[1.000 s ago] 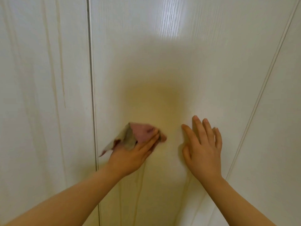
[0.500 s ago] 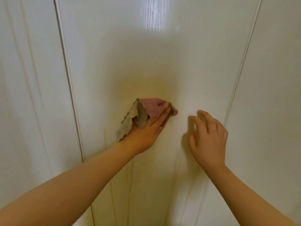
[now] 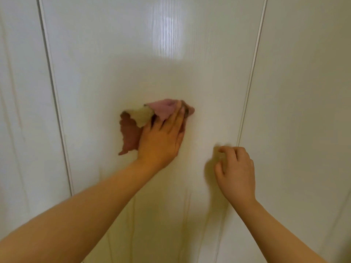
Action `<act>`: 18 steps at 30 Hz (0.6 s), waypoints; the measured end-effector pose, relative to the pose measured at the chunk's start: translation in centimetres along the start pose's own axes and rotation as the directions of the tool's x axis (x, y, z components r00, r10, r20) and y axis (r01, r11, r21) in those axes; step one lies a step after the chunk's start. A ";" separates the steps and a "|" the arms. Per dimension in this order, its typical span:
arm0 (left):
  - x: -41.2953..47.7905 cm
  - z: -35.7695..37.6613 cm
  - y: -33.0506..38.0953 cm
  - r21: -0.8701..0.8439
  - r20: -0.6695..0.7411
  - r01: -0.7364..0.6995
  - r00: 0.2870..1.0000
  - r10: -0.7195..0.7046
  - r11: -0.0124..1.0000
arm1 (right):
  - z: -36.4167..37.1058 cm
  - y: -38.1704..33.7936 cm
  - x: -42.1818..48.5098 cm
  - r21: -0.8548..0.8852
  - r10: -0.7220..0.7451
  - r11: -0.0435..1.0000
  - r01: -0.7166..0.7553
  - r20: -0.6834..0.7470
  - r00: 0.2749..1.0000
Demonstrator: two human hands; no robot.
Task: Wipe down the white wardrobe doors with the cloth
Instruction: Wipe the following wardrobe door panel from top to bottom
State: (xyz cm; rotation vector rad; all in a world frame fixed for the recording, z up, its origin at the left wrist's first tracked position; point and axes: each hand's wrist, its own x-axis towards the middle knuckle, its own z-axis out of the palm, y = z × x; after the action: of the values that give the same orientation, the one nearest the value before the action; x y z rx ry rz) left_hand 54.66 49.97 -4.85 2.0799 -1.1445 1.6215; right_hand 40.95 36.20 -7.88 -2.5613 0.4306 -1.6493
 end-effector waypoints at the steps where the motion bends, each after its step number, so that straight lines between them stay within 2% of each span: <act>1: -1.1 0.5 0.7 -0.044 0.053 -0.111 0.992 0.113 0.993 | -0.1 0.2 0.1 0.009 0.000 1.000 0.000 -0.003 1.000; 3: -5.1 1.1 2.3 -0.010 0.277 -0.299 0.916 0.290 0.954 | -0.5 0.6 -0.2 0.018 0.005 1.000 -0.005 0.005 1.000; 4: -5.8 0.8 2.4 -0.059 0.329 -0.330 0.885 0.330 0.942 | -0.6 0.8 -0.4 0.022 0.011 1.000 -0.011 0.008 1.000; 5: -4.9 0.2 2.4 -0.074 0.315 -0.374 0.871 0.378 0.924 | -0.8 1.1 -0.5 0.022 0.023 0.999 -0.023 0.016 1.000; 6: -3.8 0.3 2.3 -0.162 0.260 -0.376 0.875 0.407 0.912 | -1.0 1.5 -0.8 0.024 0.036 0.999 -0.037 0.026 0.999; 7: -2.2 0.1 1.9 -0.248 0.216 -0.328 0.898 0.382 0.911 | -1.0 1.6 -0.8 0.036 0.049 0.998 -0.050 0.036 0.998; 8: -0.8 0.0 2.1 -0.279 0.232 -0.240 0.923 0.308 0.930 | -1.3 2.0 -1.0 0.039 0.058 0.997 -0.060 0.039 0.998; 10: 0.8 0.5 2.7 -0.075 0.188 -0.246 0.948 0.256 0.966 | -1.7 2.6 -1.1 0.044 0.084 0.995 -0.086 0.050 0.995; 11: 0.1 1.1 3.1 -0.080 0.163 -0.261 0.949 0.271 0.962 | -1.8 2.7 -1.1 0.055 0.104 0.993 -0.107 0.065 0.992; 12: -1.3 2.2 3.9 -0.072 0.146 -0.312 0.936 0.319 0.947 | -1.9 3.0 -1.2 0.062 0.126 0.989 -0.131 0.078 0.989; 14: -4.8 3.8 6.1 -0.195 0.251 -0.436 0.844 0.475 0.878 | -1.9 3.5 -1.6 0.069 0.146 0.986 -0.154 0.112 0.983; 16: -5.7 3.0 7.0 -0.354 0.382 -0.302 0.818 0.431 0.885 | -1.6 3.7 -2.4 0.062 0.150 0.985 -0.163 0.172 0.974; 17: -4.5 2.5 7.0 -0.488 0.436 -0.129 0.821 0.369 0.863 | -1.4 4.0 -3.0 0.056 0.156 0.984 -0.171 0.201 0.967; 18: -3.2 2.0 7.0 -0.502 0.492 -0.042 0.808 0.325 0.864 | -1.3 4.1 -3.4 0.054 0.175 0.980 -0.192 0.224 0.959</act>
State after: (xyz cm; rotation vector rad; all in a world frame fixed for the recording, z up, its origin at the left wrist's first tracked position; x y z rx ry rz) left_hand 50.82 45.49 -10.14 2.1932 -1.7736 0.6458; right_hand 37.66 33.26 -11.17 -2.5226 0.5577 -1.2820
